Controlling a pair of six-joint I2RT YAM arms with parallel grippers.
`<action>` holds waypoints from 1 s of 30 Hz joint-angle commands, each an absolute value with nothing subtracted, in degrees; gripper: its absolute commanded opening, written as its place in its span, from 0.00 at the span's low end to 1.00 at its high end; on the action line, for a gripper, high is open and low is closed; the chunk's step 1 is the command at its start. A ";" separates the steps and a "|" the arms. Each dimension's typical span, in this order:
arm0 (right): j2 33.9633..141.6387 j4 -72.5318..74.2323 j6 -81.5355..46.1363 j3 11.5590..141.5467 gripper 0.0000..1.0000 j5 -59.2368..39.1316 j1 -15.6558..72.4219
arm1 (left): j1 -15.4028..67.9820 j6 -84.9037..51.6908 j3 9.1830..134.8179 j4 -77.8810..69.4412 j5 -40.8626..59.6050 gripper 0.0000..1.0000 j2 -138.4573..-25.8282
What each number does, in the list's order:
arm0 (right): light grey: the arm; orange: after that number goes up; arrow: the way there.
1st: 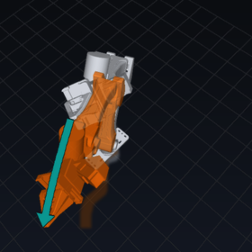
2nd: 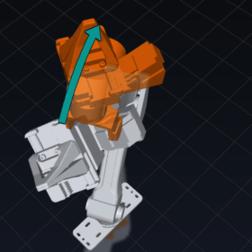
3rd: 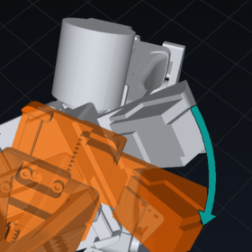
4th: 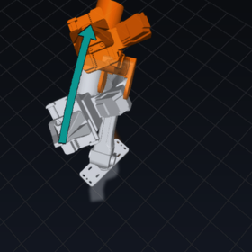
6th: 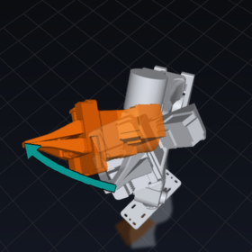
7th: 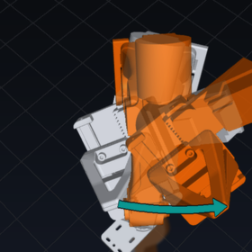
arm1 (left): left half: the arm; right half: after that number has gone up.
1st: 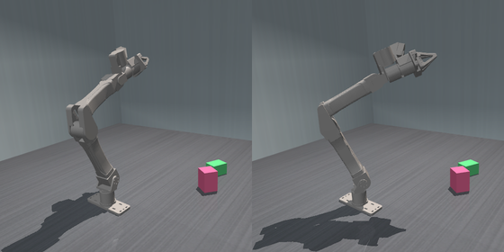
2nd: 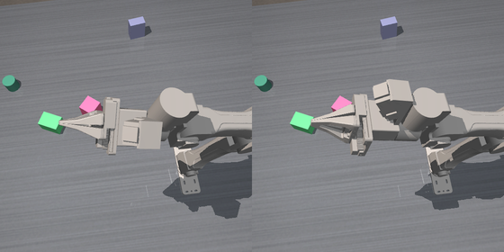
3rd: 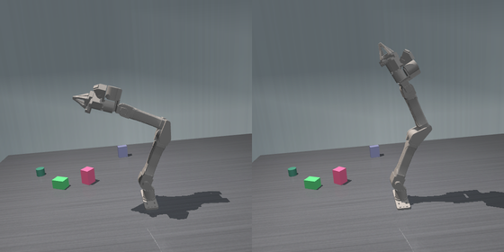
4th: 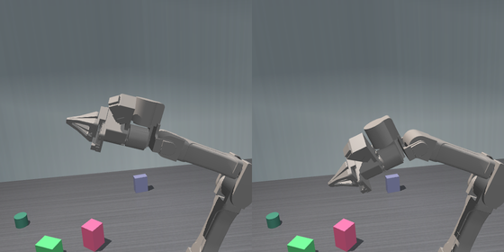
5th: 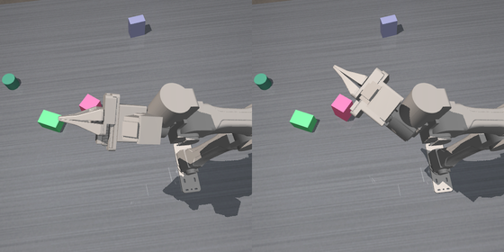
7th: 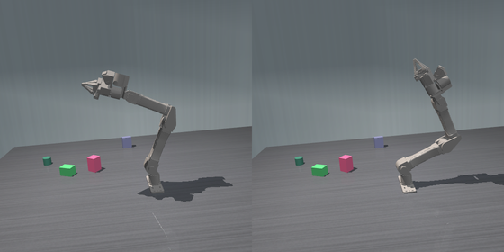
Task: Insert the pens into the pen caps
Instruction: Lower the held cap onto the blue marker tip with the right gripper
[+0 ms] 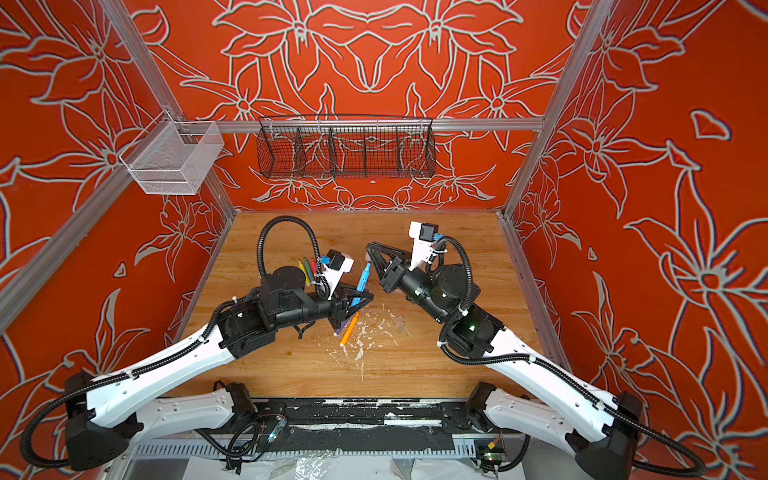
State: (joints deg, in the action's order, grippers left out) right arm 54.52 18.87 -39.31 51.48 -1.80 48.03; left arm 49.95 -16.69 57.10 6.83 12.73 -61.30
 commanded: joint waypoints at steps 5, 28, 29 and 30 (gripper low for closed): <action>53.30 20.53 -39.04 50.19 0.13 1.28 48.43 | 50.01 -16.34 58.18 5.36 12.58 0.00 -60.32; 52.12 26.97 -44.64 41.44 0.52 1.79 55.33 | 50.01 -15.60 56.16 3.30 8.94 0.00 -58.98; 51.64 26.42 -44.29 41.41 0.56 2.33 55.26 | 50.01 -15.46 56.07 3.26 9.12 0.00 -58.89; 51.08 25.54 -44.02 41.47 0.58 2.83 55.36 | 50.01 -15.27 56.03 3.27 9.21 0.00 -58.73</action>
